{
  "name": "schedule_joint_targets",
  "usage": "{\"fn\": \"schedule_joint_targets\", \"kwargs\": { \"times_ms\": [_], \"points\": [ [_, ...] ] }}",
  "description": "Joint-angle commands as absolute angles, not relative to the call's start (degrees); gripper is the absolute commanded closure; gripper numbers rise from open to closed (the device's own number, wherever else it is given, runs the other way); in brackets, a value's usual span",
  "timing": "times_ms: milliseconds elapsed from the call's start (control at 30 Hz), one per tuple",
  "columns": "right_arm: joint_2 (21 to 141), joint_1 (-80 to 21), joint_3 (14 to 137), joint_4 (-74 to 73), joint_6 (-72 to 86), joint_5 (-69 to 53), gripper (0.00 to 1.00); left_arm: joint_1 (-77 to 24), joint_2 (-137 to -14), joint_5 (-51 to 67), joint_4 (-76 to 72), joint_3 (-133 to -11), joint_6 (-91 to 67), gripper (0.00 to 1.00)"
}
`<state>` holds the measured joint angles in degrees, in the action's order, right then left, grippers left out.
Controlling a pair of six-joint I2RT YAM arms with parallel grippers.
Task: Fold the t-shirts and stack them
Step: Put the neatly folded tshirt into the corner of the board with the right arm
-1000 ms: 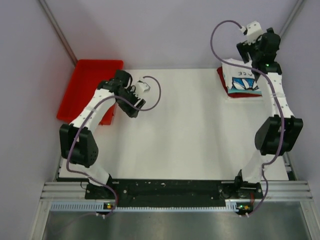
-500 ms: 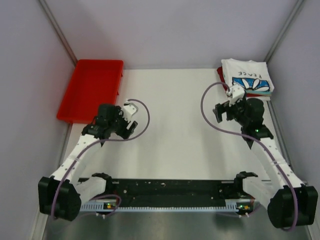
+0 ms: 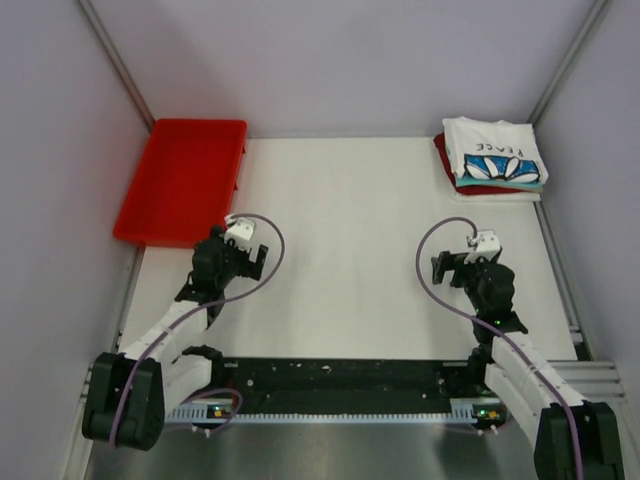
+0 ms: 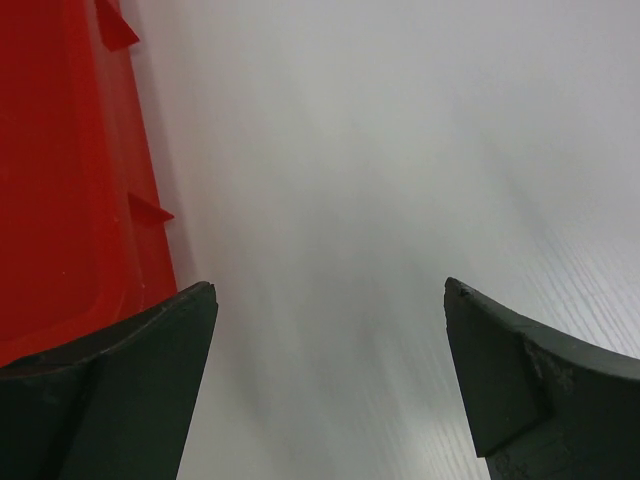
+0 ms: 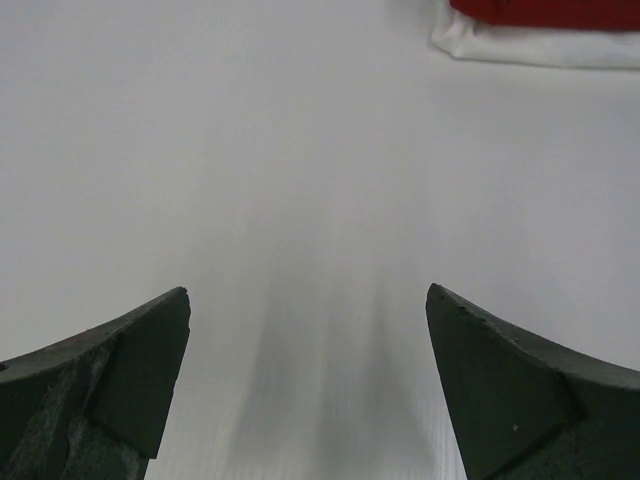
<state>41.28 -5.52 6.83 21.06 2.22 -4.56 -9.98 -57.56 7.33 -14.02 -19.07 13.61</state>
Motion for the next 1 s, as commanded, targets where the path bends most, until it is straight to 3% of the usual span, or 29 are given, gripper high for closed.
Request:
{"fn": "schedule_joint_targets", "kwargs": {
  "times_ms": [0, 967],
  "points": [
    [40.7, -5.8, 4.9, 30.1, 4.1, -1.5, 0.01, -8.4, -58.4, 7.3, -24.6, -17.2, 11.4, 0.01],
    [43.0, -5.9, 5.9, 30.1, 3.5, -3.9, 0.01, -7.8, -56.3, 9.2, -22.1, -17.3, 11.7, 0.01]
  ]
}}
